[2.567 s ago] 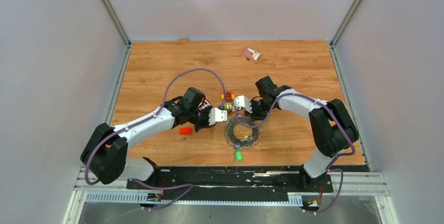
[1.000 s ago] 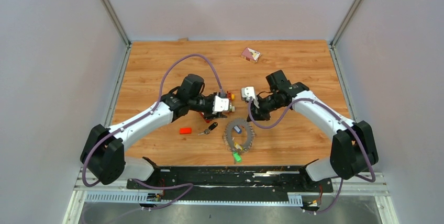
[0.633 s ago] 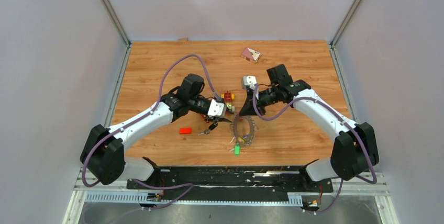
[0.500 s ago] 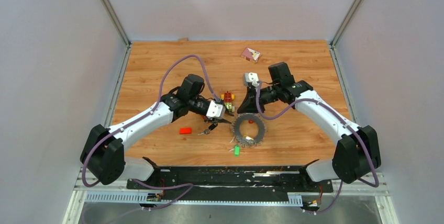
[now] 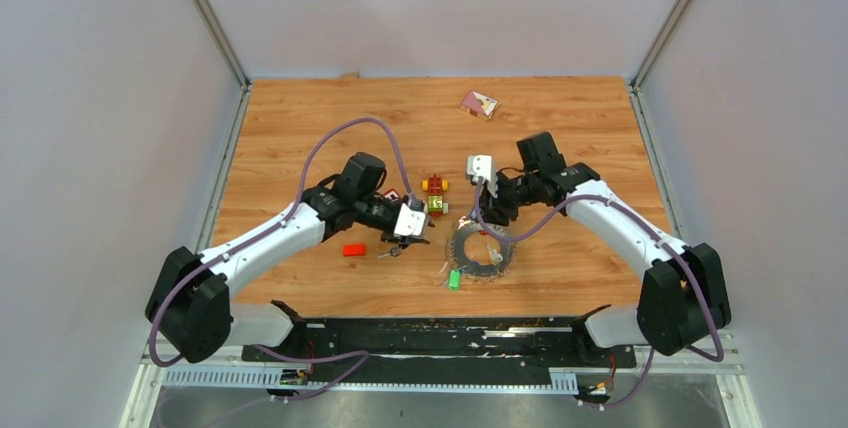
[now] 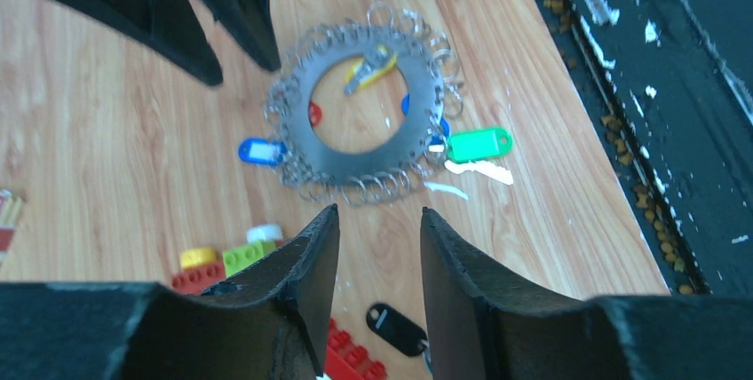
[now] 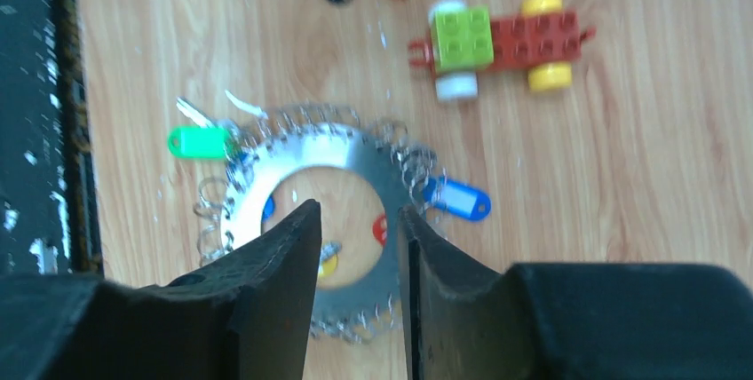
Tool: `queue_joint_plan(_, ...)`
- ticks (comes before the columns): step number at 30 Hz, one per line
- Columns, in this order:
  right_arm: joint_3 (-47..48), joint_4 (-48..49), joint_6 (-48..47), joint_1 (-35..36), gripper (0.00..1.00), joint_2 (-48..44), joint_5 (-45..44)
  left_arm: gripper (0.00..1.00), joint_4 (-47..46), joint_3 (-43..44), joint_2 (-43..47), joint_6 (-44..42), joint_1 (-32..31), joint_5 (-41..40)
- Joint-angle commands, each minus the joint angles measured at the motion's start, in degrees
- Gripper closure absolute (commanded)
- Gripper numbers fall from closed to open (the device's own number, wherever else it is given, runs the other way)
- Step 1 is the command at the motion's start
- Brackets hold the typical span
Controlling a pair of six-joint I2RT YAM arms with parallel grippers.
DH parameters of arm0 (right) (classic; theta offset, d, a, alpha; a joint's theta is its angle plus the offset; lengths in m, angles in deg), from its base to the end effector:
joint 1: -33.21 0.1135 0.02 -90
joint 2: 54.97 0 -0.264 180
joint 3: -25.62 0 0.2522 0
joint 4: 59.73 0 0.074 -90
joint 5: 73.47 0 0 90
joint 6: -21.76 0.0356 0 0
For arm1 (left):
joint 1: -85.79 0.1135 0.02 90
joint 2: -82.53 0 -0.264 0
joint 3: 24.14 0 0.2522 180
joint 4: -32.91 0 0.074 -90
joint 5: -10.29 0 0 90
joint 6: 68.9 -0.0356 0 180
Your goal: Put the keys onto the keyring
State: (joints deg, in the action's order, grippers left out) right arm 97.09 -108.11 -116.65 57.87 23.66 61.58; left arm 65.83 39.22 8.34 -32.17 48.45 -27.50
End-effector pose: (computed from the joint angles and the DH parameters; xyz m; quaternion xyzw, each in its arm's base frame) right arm 0.2388 0.1373 0.2591 -0.6164 0.6413 0.3018 0.3430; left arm 0.1936 -0.1831 0.2539 0.7086 0.4580 -0.3519 0.4053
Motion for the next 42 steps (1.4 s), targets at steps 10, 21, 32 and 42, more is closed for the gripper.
queue_joint_plan(10, -0.14, 0.36, 4.87, 0.25, 0.61, 7.10, -20.35, 0.50, 4.68, -1.43, 1.61, 2.47, 0.22, -12.75)
queue_joint_plan(21, 2.14, 0.52, 5.95, 0.65, 0.62, 14.58, -25.59, 0.50, 3.44, -2.83, 2.03, 2.22, 0.24, -12.13)
queue_joint_plan(32, 2.62, 1.87, 8.32, -3.35, 0.67, 15.49, -31.86, 0.50, 0.73, -3.12, 2.08, 7.41, 0.24, -17.34)
queue_joint_plan(42, 2.82, 0.51, 9.91, -5.30, 0.60, 8.40, -29.61, 0.48, 1.65, -2.25, 1.87, 7.87, 0.23, -23.00)
